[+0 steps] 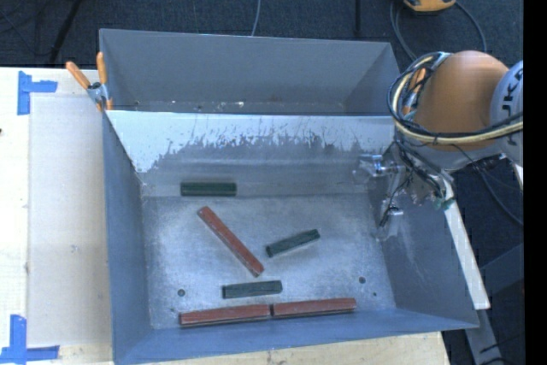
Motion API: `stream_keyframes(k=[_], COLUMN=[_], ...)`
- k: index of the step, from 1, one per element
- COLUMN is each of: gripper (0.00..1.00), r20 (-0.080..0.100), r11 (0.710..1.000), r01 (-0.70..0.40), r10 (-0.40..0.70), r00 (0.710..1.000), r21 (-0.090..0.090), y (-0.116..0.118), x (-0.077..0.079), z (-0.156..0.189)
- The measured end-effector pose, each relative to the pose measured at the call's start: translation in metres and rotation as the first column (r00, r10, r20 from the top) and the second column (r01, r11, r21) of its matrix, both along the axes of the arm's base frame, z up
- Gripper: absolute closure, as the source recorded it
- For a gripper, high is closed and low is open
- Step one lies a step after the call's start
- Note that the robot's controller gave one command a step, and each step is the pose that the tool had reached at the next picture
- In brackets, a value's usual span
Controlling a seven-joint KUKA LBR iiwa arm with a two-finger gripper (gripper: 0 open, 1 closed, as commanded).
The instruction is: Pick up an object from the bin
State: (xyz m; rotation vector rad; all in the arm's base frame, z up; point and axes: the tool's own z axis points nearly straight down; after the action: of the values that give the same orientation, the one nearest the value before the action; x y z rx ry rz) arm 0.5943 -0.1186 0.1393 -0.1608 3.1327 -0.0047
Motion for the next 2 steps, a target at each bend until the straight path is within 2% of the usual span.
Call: stream_keyframes(k=[1, 2], gripper=[0.00, 0.00], r20=[-0.004, -0.003], r11=[0.996, 1.000], r01=[-0.088, 0.019], r10=[0.088, -0.019], r00=[0.996, 1.000], r21=[0.004, 0.004], y=[0.037, 0.062], x=[0.008, -0.034], z=[-0.007, -0.032])
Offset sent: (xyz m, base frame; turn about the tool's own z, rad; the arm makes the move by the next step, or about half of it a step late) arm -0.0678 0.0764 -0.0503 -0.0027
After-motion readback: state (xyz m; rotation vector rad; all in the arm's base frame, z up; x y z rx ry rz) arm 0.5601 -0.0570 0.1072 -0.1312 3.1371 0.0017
